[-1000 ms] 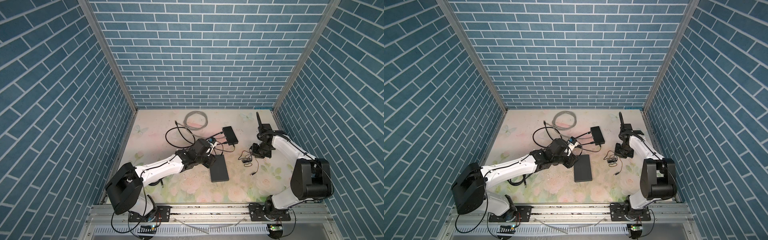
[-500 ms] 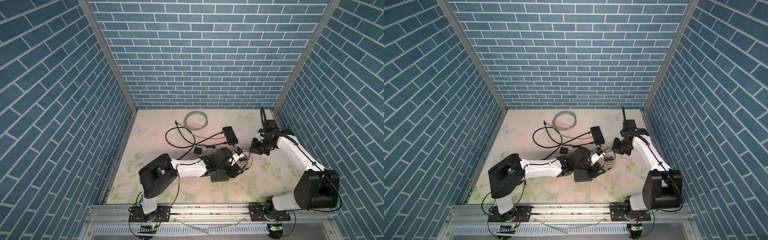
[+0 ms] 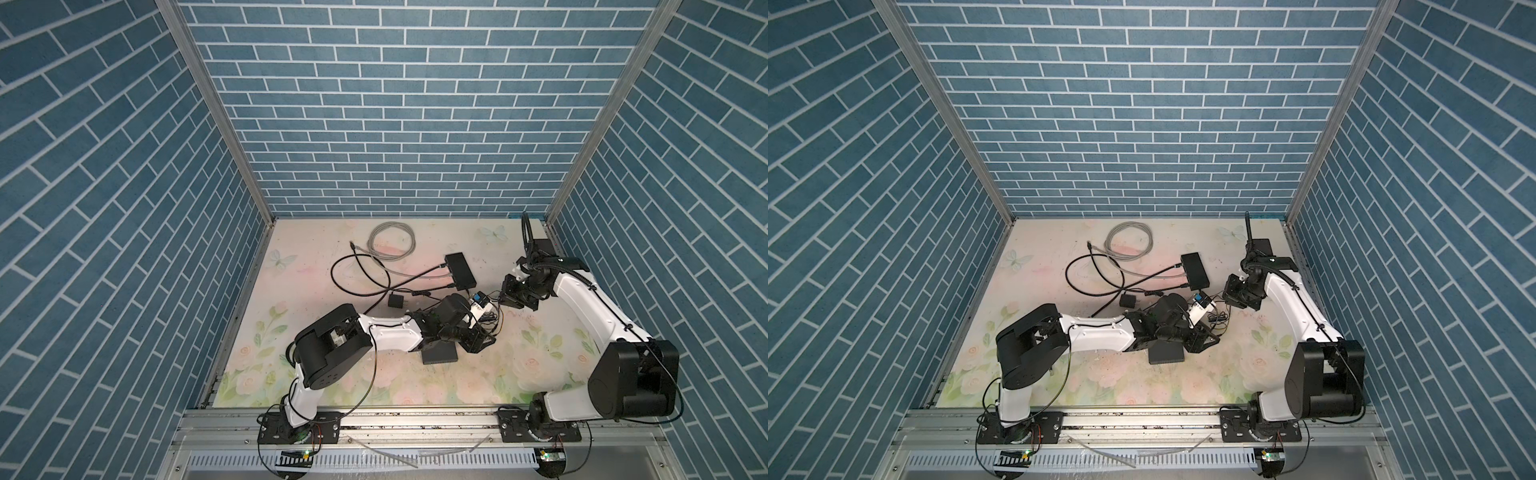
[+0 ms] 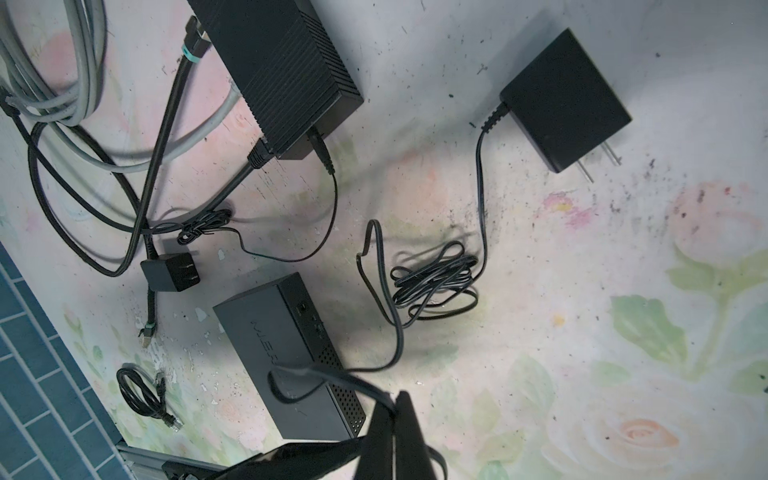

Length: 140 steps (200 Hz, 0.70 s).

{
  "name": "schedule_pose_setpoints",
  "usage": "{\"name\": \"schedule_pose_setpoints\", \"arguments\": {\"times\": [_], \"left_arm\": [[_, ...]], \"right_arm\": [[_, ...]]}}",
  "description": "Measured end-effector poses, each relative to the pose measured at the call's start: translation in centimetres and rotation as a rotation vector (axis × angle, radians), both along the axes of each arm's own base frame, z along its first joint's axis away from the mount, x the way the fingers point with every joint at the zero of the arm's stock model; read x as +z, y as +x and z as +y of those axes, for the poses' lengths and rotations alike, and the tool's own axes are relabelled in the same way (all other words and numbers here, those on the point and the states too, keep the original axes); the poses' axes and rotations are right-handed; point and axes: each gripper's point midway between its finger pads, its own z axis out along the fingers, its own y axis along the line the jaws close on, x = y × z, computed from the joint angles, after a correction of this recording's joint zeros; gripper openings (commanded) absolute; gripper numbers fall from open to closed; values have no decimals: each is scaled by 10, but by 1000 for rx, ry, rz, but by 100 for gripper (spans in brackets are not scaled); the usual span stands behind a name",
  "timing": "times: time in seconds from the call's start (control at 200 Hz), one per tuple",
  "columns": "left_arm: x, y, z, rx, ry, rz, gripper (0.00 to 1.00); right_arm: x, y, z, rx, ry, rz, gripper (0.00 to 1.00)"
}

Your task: Insert the plug into the switch port

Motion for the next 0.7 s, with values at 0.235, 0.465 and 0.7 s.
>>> {"name": "schedule_pose_setpoints", "arguments": {"times": [0.235, 0.465, 0.7], "left_arm": [[2, 3, -5, 16, -2, 15, 36], [-3, 5, -9, 26, 0, 34, 26], [-9, 4, -9, 26, 12, 45, 27]], "right_arm": [[1, 3, 0, 0, 2, -11, 0], [2, 4, 1, 0, 9, -18, 0], [1, 6, 1, -3, 10, -20, 0]]}}
